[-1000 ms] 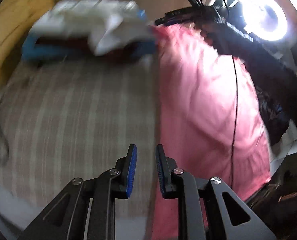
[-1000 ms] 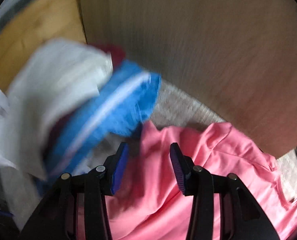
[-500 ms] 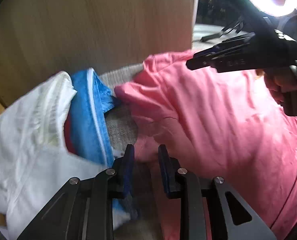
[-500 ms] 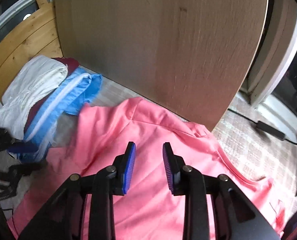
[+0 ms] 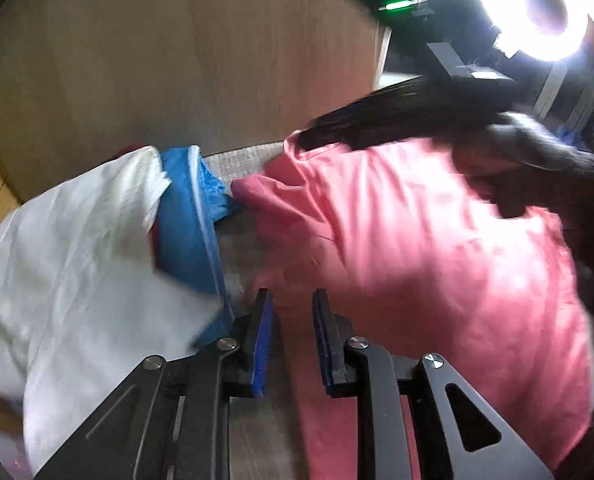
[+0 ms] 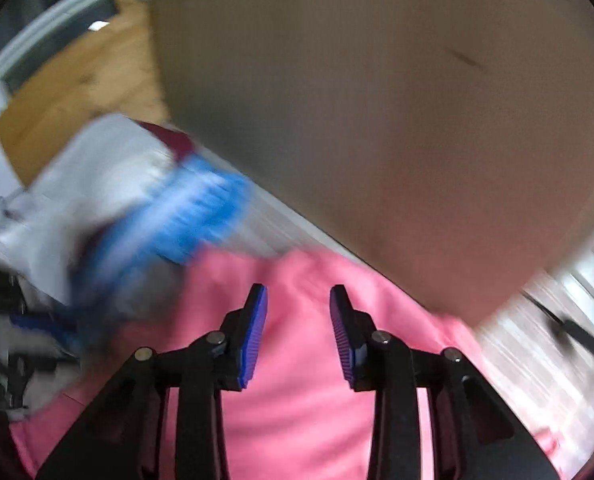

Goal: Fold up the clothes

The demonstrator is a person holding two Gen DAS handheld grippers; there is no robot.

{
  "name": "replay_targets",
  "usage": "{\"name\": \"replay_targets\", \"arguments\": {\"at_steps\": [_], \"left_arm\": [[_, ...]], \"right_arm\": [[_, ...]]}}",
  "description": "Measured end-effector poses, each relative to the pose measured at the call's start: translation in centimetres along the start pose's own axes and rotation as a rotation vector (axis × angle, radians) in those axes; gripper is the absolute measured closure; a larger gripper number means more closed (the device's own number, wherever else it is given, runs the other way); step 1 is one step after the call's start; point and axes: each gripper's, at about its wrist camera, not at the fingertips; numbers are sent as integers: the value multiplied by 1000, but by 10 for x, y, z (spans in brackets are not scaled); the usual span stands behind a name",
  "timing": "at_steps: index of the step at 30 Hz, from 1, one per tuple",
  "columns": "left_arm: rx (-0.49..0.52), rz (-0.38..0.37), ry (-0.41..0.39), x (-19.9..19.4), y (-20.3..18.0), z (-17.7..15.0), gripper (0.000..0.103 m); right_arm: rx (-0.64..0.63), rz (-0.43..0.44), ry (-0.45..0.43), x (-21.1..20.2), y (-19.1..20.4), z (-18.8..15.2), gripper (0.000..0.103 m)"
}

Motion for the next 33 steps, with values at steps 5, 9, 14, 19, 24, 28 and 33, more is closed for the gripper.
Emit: {"name": "replay_targets", "arguments": {"at_steps": [5,9,14,19,24,28,33], "left_arm": [[-70,-19,20,-44,1,-57,82],[-166,-34,90,-66,10,-121,82],[-297,-8,189,-100,8,-211,77],[-402,24,266,-122,-8,-286,73],[-434,57,249,-133,-31,-321,68],[-371,101,239,-130,-45,-324,63],[-353,74,209,-133,-55,-320,62]], "right_arm": [[-163,65,89,36,46,16,62],[-300,38,208,66,77,16,62],[-373,1,239,63,90,16,100],[-368,-35,177,40,96,18,100],[-301,-54,93,14,92,24,100],[-269,-81,45,3,92,25,100],[-249,-107,6,-7,94,19,100]]}}
Point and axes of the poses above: each gripper's, at about its wrist camera, not at the fingertips, and x roughly the way its jaws point, y to its left, z to its top, and after that the axes turned 9 degrees about -z, right-handed
